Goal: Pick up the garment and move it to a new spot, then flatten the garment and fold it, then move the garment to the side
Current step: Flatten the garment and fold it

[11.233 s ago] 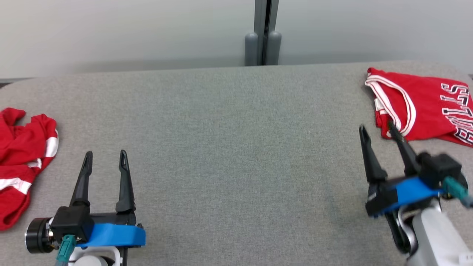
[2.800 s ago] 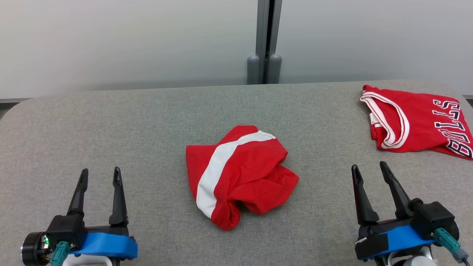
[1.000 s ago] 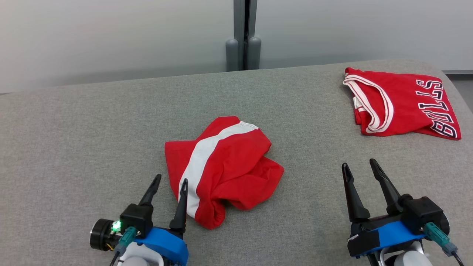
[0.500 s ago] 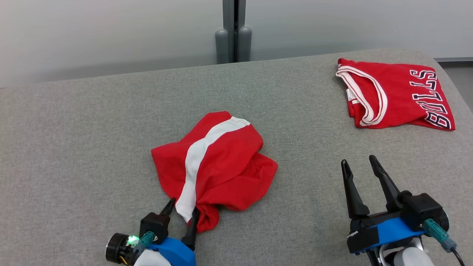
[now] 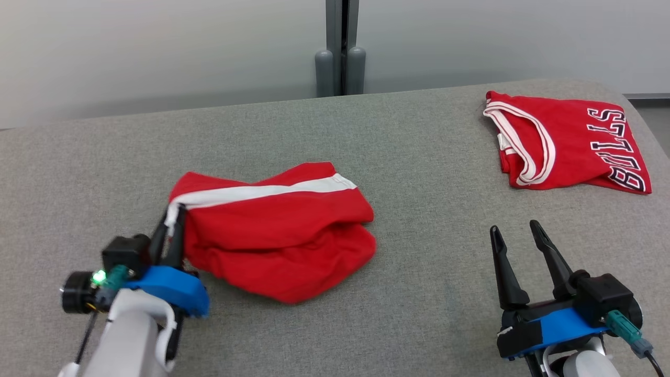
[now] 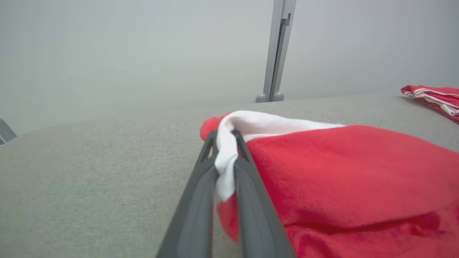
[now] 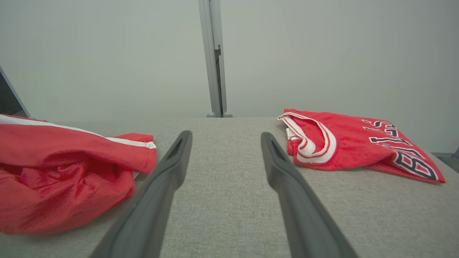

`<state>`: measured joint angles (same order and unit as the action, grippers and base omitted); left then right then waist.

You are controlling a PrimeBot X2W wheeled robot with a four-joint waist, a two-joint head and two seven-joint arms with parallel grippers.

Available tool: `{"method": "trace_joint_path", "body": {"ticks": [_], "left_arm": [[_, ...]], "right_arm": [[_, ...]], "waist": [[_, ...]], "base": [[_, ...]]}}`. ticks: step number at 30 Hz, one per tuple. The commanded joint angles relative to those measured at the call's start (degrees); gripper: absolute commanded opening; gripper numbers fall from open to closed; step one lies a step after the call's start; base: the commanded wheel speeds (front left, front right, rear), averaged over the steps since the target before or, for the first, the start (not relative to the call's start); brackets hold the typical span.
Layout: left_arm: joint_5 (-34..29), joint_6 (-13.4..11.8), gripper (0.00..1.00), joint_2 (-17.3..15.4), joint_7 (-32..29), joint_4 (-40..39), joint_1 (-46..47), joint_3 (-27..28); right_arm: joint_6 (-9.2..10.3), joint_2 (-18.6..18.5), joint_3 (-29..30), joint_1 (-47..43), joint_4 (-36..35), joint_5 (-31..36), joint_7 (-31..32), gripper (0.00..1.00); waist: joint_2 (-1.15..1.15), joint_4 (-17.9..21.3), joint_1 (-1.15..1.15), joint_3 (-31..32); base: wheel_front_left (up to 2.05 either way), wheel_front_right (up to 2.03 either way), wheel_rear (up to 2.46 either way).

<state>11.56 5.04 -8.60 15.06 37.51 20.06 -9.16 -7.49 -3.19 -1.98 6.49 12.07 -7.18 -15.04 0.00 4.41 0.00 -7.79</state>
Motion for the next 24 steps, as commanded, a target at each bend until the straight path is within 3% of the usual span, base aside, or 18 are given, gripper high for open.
{"method": "trace_joint_path", "body": {"ticks": [1,4,9,16,24], "left_arm": [[-0.7,-0.6,0.0,-1.7,0.2,-1.6,2.1,1.7],[-1.5,-0.8,0.0,-4.2,0.2,-4.3,4.4,4.2],[-2.8,-0.5,0.0,-5.6,0.2,-7.1,5.5,5.6],[-4.9,0.7,0.0,-1.7,0.2,-11.6,1.0,2.5],[-5.8,2.0,0.0,2.4,0.2,-12.6,-7.2,-5.1]], "right_arm": [[-0.01,-0.2,0.0,-0.2,-0.1,0.2,-0.2,1.0],[-0.01,-0.2,0.1,0.0,-0.2,0.1,-0.2,1.0],[-0.01,-0.2,0.2,0.2,-0.3,0.1,-0.2,1.0],[-0.01,0.0,0.2,-0.7,-0.4,-0.3,-0.2,1.0],[-0.01,0.1,0.9,-1.0,-0.7,-0.1,-0.2,1.0]], "waist": [[0.0,-0.2,0.0,0.1],[0.0,-0.3,0.0,0.3],[0.0,-0.1,0.0,0.4],[0.0,0.3,0.0,0.4],[0.0,-0.3,0.0,0.3]], "base": [[0.0,0.0,0.0],[0.0,0.0,0.0],[0.0,0.0,0.0],[0.0,0.0,0.0],[0.0,0.0,0.0]]}}
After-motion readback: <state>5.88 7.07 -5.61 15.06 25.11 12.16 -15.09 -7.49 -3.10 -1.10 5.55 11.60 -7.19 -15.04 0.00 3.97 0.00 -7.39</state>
